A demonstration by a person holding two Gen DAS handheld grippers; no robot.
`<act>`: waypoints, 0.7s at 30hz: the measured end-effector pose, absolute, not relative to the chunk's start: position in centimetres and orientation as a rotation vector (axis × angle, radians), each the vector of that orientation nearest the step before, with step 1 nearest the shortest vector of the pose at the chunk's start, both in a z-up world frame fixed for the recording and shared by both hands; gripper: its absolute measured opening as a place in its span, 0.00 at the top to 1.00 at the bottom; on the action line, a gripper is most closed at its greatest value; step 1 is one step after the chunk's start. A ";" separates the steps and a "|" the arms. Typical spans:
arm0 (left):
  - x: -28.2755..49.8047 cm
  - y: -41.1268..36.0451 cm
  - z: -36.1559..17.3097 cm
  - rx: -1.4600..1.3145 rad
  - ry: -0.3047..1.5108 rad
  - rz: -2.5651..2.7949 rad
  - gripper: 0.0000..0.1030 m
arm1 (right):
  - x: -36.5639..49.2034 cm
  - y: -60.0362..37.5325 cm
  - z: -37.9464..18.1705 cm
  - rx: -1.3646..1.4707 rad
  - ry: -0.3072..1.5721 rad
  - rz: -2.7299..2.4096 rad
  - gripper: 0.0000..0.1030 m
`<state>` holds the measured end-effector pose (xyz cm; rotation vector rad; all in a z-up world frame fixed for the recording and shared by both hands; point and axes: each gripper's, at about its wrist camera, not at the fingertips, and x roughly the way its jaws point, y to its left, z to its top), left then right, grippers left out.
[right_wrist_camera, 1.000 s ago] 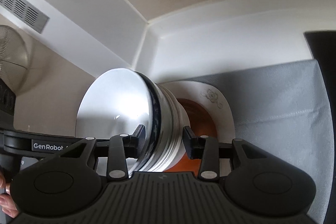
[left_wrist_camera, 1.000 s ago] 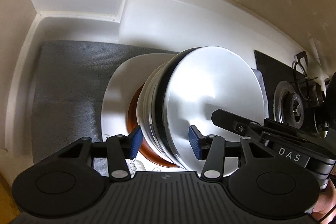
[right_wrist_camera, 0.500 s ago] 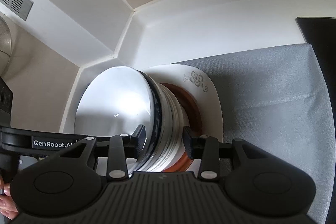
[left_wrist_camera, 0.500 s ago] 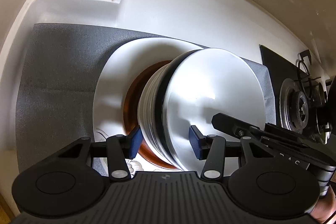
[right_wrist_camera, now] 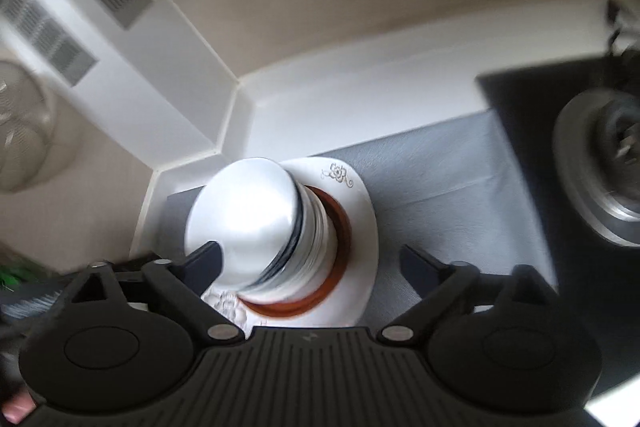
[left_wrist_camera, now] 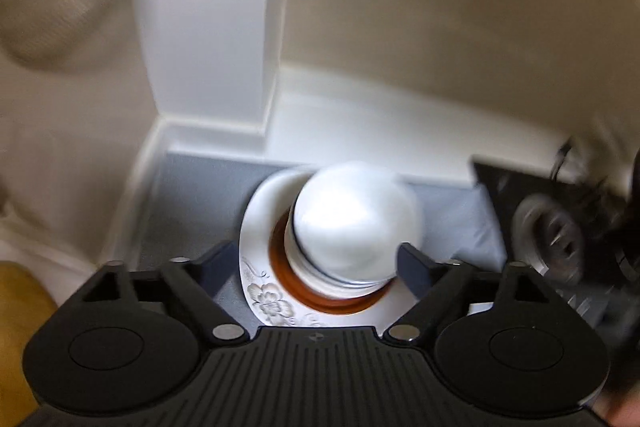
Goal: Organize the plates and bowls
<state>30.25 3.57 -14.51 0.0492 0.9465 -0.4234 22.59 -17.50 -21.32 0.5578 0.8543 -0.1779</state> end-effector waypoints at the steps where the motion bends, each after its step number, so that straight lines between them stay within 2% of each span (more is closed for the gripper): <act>1: 29.4 3.7 -13.0 0.032 0.935 -0.404 0.04 | 21.8 -16.6 -20.1 0.520 0.865 -0.160 0.00; 2: 28.4 3.9 -11.5 0.021 0.926 -0.395 0.01 | 21.0 -15.6 -18.9 0.485 0.866 -0.142 0.00; 6: 25.0 3.9 -7.1 0.082 0.871 -0.416 0.00 | 18.0 -13.3 -13.9 0.432 0.829 -0.128 0.00; 11: 21.7 4.0 -4.1 0.128 0.938 -0.430 0.00 | 15.5 -11.5 -9.5 0.374 0.823 -0.137 0.00; 15: 19.4 3.5 -3.0 0.212 0.903 -0.385 0.00 | 14.6 -10.8 -8.3 0.369 0.870 -0.163 0.00; 21: 18.9 3.7 -3.1 0.217 0.950 -0.382 0.00 | 13.6 -10.4 -8.0 0.393 0.917 -0.193 0.00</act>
